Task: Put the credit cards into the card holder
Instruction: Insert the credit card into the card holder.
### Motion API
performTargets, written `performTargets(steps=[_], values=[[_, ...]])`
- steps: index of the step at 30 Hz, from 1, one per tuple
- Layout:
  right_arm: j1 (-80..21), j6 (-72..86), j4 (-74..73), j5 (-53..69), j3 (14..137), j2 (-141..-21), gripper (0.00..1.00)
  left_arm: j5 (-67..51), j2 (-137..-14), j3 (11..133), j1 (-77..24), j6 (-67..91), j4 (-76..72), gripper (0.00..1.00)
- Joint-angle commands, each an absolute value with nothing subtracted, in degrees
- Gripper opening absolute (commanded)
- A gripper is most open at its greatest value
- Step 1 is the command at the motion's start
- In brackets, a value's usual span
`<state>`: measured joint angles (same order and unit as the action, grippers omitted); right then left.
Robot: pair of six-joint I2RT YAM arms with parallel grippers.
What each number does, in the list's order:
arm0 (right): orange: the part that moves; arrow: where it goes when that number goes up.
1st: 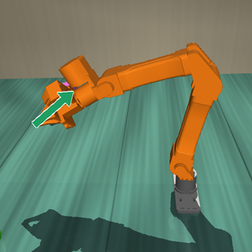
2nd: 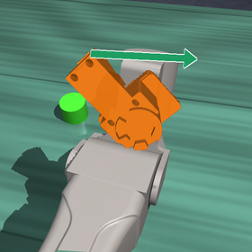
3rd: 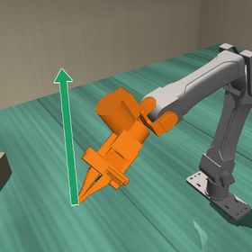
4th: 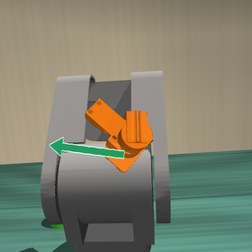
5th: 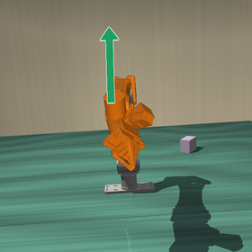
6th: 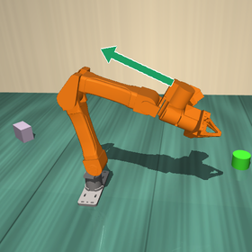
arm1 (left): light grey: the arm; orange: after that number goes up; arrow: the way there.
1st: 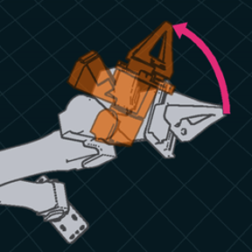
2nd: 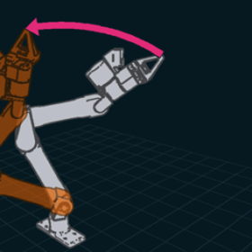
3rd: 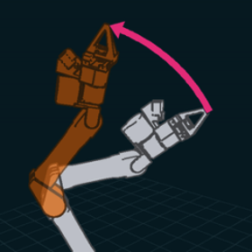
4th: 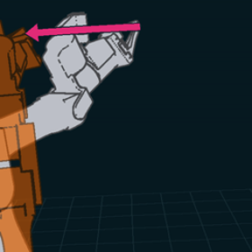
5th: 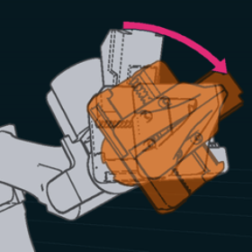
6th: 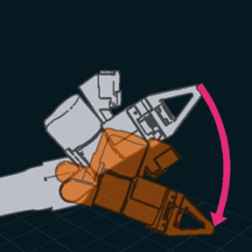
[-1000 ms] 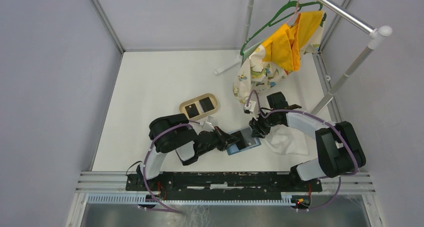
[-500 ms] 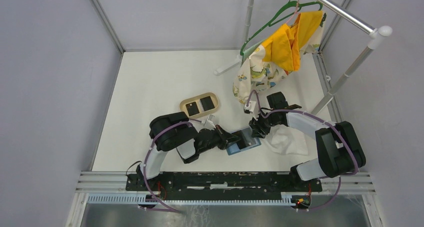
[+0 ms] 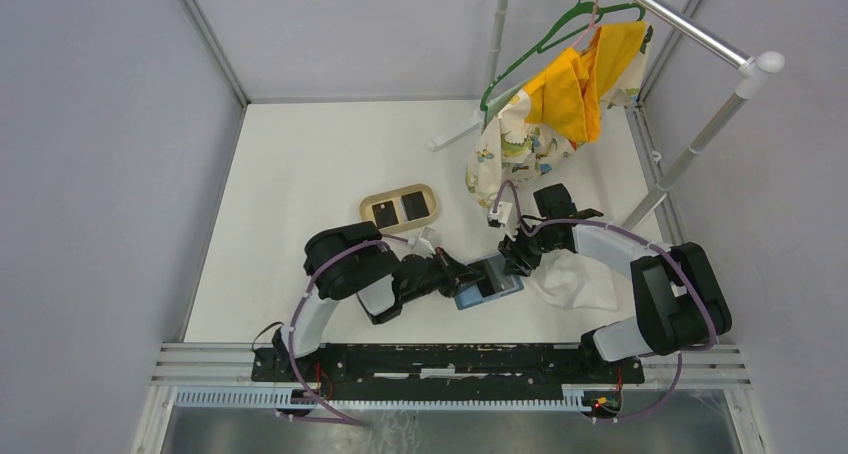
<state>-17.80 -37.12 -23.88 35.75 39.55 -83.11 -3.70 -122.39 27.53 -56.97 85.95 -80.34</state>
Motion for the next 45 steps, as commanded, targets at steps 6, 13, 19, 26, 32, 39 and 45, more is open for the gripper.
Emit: performTargets(steps=[6,13,19,26,32,39,45], values=[[-17.42,-37.83,-23.78,33.45,39.55,-81.98,0.52,-5.84,-123.16,29.39,-56.73,86.31,-75.02,0.02],[-17.48,-40.43,-22.67,32.58,39.34,-76.33,0.54,-6.40,-122.71,30.07,-56.42,85.65,-72.48,0.09],[-17.71,-52.98,-25.44,44.20,37.87,-69.56,0.49,-7.11,-122.74,31.08,-56.35,85.30,-71.02,0.12],[-22.08,-83.52,-36.00,54.98,35.11,-65.92,0.09,-7.38,-122.53,32.10,-56.34,84.48,-68.95,0.13],[-34.45,-75.86,-26.47,44.41,33.41,-67.22,0.04,-7.55,-122.87,32.81,-56.33,84.46,-68.31,0.13],[-43.37,-72.00,-20.21,32.71,31.70,-68.61,0.04,-7.81,-122.61,33.13,-56.31,84.14,-67.37,0.13],[-47.56,-68.14,-16.05,24.16,31.40,-70.85,0.04,-8.05,-122.61,33.13,-56.34,84.02,-67.26,0.14]])
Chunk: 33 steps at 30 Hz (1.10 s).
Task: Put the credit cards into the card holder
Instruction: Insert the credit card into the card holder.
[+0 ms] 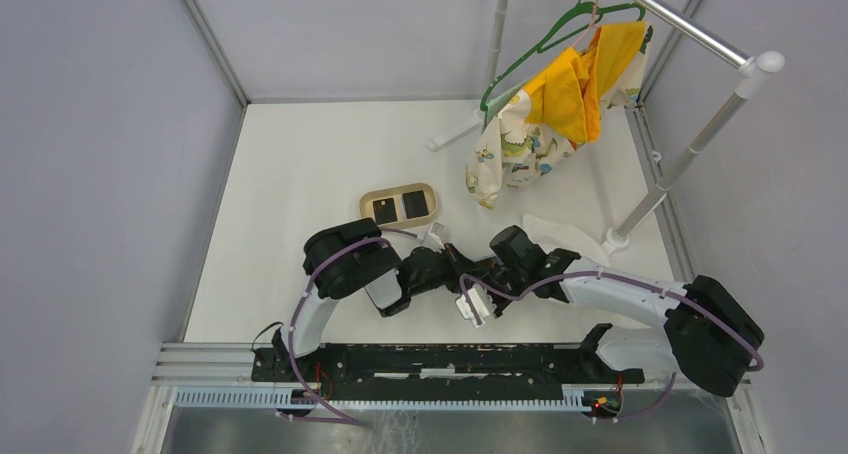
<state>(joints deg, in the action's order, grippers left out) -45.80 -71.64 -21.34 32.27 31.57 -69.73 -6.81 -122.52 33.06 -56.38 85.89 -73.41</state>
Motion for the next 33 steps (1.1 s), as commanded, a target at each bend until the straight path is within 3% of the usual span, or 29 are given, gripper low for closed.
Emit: performTargets(steps=[1,16,33], values=[[-47.93,-67.42,-15.34,22.77,31.46,-71.19,0.03,-8.08,-122.57,33.13,-56.32,83.95,-67.32,0.14],[-48.47,-65.10,-12.96,10.61,28.70,-70.41,0.03,-8.87,-123.12,33.52,-56.29,83.93,-67.72,0.18],[-42.13,-65.31,-14.57,10.05,27.57,-66.97,0.03,-8.65,-121.08,33.15,-55.80,82.70,-65.82,0.25]])
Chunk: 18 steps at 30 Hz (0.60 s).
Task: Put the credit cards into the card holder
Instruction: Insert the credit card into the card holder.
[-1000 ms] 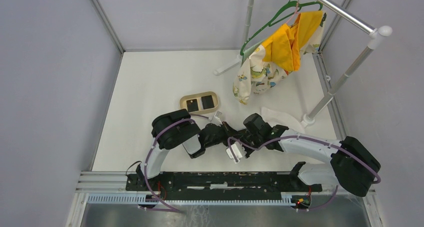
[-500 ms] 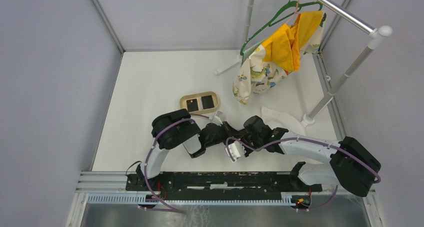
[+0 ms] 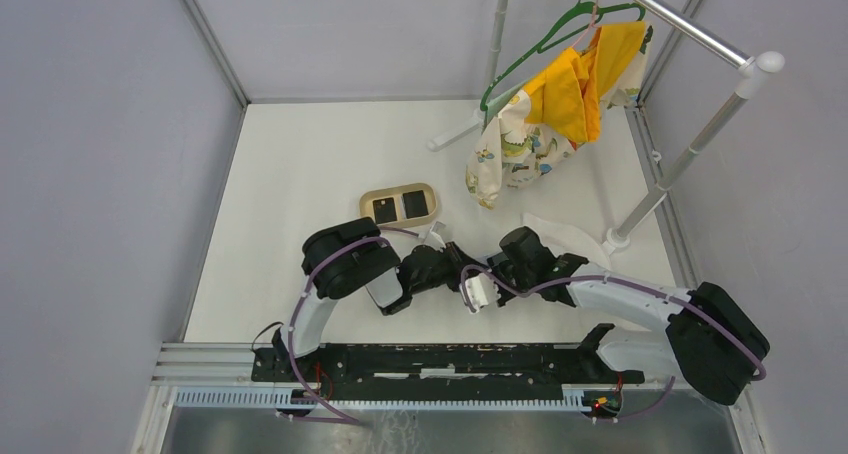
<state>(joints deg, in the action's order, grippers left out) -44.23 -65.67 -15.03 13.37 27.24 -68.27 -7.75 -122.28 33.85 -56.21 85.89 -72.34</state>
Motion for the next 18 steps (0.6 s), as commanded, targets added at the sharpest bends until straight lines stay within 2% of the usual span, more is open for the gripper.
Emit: performTargets(steps=[1,5,8,12,18], values=[[-41.77,-65.36,-14.60,10.13,27.60,-66.91,0.03,-8.57,-120.63,33.10,-55.68,82.32,-65.30,0.26],[-39.99,-65.26,-15.21,11.92,27.94,-65.85,0.03,-8.03,-118.04,33.39,-55.47,80.42,-61.88,0.28],[-37.49,-65.18,-16.94,17.90,28.81,-64.11,0.04,-7.51,-115.38,33.93,-55.41,78.03,-58.57,0.29],[-32.61,-64.11,-19.15,28.68,30.08,-60.93,0.12,-5.91,-109.86,34.61,-55.45,72.83,-51.83,0.33],[-26.92,-57.55,-19.39,34.64,32.25,-61.04,0.22,-0.17,-97.01,35.28,-55.63,60.40,-37.04,0.35]])
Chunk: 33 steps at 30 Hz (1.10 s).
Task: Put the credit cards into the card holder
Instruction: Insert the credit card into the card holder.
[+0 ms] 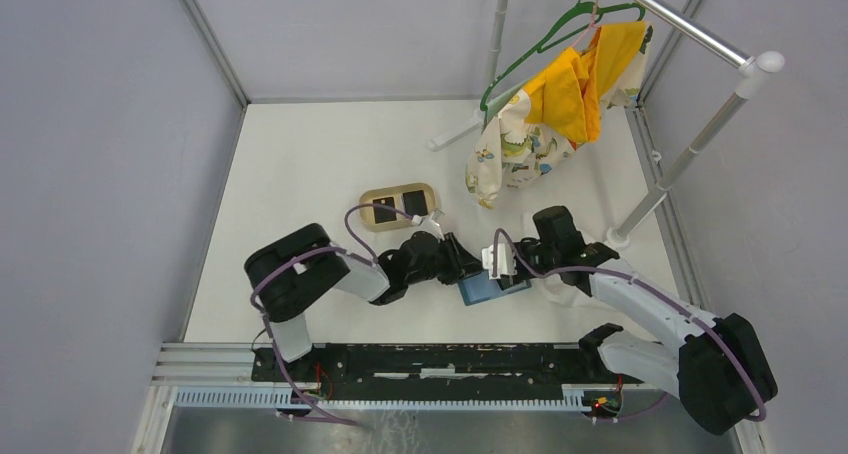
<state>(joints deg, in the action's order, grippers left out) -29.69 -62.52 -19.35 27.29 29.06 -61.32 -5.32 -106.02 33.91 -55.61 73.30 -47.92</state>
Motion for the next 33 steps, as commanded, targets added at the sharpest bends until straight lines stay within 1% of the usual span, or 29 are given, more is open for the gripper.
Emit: performTargets(steps=[1,5,6,8,12,15,21,27,33], values=[[-26.14,-56.73,-19.31,35.19,32.26,-61.51,0.22,1.92,-94.47,35.18,-55.63,58.24,-34.52,0.34],[-25.39,-53.35,-17.33,37.95,32.19,-63.28,0.22,8.30,-85.47,34.55,-55.67,52.79,-24.91,0.30],[-26.07,-51.36,-16.15,38.84,32.18,-63.86,0.21,9.17,-84.12,34.68,-55.67,51.62,-22.79,0.29],[-28.99,-47.93,-13.86,36.36,33.04,-65.66,0.19,9.48,-82.68,35.01,-55.67,49.15,-20.16,0.25],[-33.71,-46.32,-14.26,30.21,36.66,-71.42,0.16,5.53,-83.82,35.38,-55.67,47.21,-21.90,0.14],[-35.08,-45.53,-14.97,27.11,38.69,-74.98,0.14,1.58,-87.13,36.14,-55.69,47.11,-26.35,0.10],[-36.19,-45.18,-14.39,23.16,38.86,-77.49,0.13,-3.23,-94.13,39.24,-55.72,47.37,-30.56,0.08],[-37.21,-45.09,-14.07,21.59,38.91,-79.03,0.13,-4.06,-98.31,39.99,-55.66,47.98,-31.64,0.07],[-37.29,-45.59,-14.62,17.59,38.38,-79.35,0.13,-3.05,-99.99,39.47,-55.63,48.16,-29.85,0.05]])
